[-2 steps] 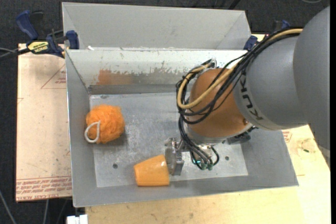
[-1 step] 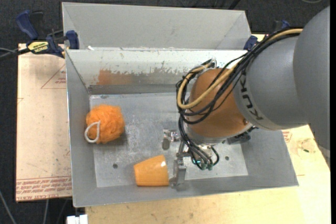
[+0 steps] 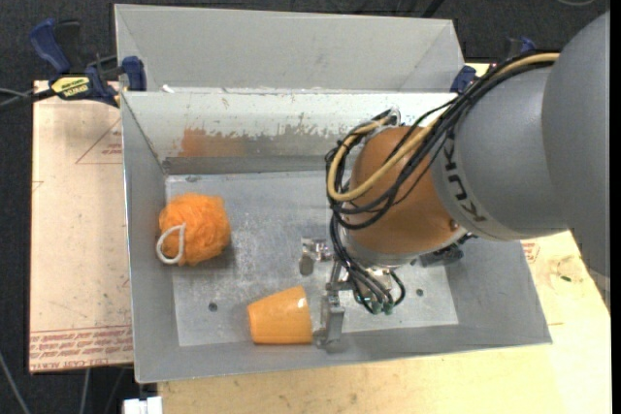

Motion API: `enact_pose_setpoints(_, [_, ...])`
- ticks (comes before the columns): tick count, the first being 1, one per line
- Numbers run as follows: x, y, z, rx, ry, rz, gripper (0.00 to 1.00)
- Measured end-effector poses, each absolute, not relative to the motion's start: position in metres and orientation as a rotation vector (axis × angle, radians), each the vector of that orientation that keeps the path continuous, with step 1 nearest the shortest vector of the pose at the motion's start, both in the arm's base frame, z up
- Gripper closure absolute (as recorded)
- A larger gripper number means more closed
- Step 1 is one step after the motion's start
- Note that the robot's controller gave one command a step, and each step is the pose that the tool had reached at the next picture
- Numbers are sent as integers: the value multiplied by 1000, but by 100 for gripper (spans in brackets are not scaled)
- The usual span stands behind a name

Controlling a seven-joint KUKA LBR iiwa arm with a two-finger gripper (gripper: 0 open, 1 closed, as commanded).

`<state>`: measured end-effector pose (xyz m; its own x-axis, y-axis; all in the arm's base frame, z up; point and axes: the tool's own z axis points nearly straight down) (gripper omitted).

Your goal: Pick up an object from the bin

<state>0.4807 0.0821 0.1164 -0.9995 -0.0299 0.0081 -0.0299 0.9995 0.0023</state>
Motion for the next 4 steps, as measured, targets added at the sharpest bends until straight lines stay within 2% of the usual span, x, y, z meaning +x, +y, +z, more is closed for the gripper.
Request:
enact_pose_setpoints(1, [490,100,100,241,-3128,-2,0])
enact_pose_setpoints(2, [489,98,82,370,-3120,-10,0])
enact_pose_setpoints(4, [489,121,75,603,-3092,-6,0])
